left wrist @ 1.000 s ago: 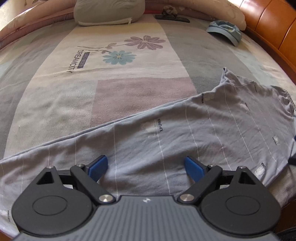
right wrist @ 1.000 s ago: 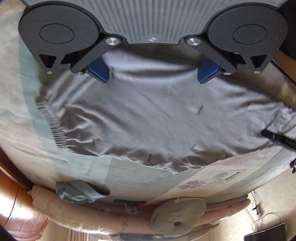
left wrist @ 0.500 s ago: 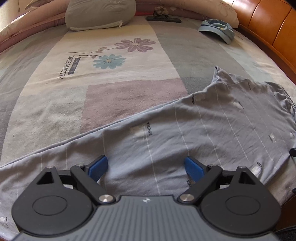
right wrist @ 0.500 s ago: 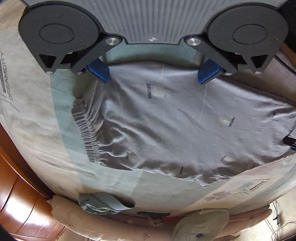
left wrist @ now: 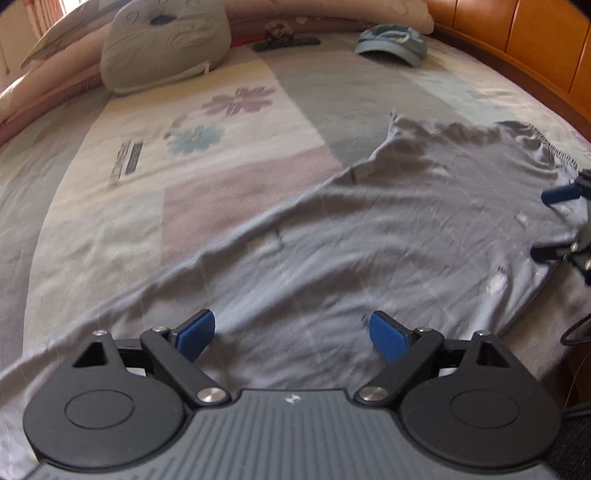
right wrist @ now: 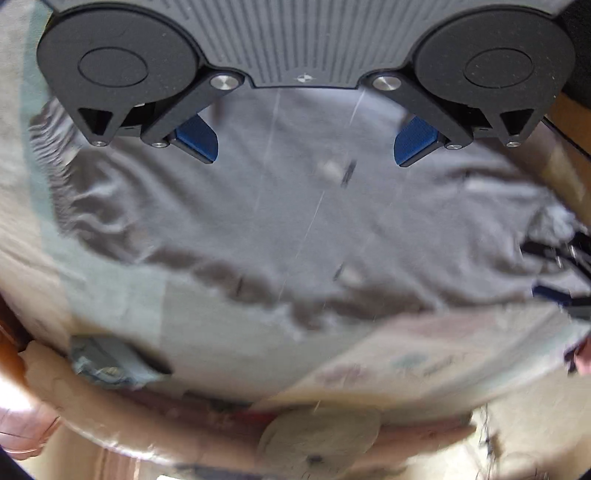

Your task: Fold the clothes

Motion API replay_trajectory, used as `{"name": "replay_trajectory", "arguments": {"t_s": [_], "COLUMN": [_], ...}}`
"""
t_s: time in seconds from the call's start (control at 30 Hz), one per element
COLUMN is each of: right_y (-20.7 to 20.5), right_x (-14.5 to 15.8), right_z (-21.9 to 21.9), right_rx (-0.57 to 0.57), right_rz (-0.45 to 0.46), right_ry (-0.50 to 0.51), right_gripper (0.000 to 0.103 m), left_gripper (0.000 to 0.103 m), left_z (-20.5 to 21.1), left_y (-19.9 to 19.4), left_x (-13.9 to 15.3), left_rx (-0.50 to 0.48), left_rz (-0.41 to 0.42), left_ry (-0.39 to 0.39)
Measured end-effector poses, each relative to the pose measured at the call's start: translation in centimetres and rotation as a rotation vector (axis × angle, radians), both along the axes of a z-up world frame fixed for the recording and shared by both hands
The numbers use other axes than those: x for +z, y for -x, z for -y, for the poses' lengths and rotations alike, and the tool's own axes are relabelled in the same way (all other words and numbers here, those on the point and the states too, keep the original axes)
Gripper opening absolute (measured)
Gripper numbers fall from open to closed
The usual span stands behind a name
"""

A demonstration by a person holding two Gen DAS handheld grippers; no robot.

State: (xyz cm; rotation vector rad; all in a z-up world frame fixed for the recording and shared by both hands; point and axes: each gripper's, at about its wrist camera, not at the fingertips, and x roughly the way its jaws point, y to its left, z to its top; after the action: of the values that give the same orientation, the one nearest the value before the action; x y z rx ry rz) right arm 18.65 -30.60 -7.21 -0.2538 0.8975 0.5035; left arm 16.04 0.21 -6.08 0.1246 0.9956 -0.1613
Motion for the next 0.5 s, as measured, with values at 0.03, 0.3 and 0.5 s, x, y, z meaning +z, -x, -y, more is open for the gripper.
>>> {"name": "replay_trajectory", "arguments": {"t_s": [0.03,0.3,0.5], "right_y": [0.4,0.4,0.7], "right_x": [-0.2,-0.1,-0.3], "right_z": [0.2,0.6,0.7], "right_rx": [-0.005,-0.029,-0.042], "right_rz": [0.021,0.0,0.013], "right_ry": [-0.016,-0.023,-0.031], "right_gripper": [0.103,0.103,0.103], "left_gripper": [0.093,0.092,0.092], "left_z": [-0.9,-2.0,-0.5], "left_y": [0.3,-2.7,-6.1], "left_x": [-0.3,0.9,-0.6], "left_rx": [0.034,0.075,0.079], "left_rz": [-0.013,0.014,0.047], "left_ry": [0.034,0.171,0.191]}}
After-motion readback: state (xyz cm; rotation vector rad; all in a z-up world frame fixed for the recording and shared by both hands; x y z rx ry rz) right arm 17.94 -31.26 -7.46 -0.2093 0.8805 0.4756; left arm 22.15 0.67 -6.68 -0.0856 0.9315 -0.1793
